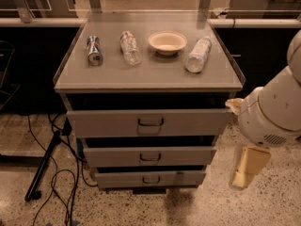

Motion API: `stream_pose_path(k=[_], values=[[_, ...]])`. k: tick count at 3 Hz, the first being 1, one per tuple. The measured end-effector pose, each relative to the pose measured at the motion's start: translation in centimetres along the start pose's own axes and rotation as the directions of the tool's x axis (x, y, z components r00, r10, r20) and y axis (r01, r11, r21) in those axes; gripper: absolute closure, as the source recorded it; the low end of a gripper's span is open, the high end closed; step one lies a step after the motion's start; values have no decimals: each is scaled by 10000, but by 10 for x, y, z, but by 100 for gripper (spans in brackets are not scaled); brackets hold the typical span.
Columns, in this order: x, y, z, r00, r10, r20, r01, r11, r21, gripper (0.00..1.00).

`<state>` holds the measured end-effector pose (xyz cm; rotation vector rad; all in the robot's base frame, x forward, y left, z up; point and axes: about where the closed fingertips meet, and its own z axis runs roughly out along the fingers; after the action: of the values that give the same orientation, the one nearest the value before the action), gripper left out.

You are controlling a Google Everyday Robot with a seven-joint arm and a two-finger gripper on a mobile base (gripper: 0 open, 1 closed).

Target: Open bottom drawer

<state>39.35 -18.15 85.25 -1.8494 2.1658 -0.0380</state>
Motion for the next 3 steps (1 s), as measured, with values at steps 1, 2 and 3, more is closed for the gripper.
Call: stream_pose_path(k=[1, 2, 3], values=[[-2, 7, 9, 9999, 10, 128, -7, 9996, -277, 0], [-12, 24, 50, 9984, -44, 562, 84, 9974, -715, 0], [-20, 36, 97, 9971, -111, 747, 179, 9958, -901, 0]])
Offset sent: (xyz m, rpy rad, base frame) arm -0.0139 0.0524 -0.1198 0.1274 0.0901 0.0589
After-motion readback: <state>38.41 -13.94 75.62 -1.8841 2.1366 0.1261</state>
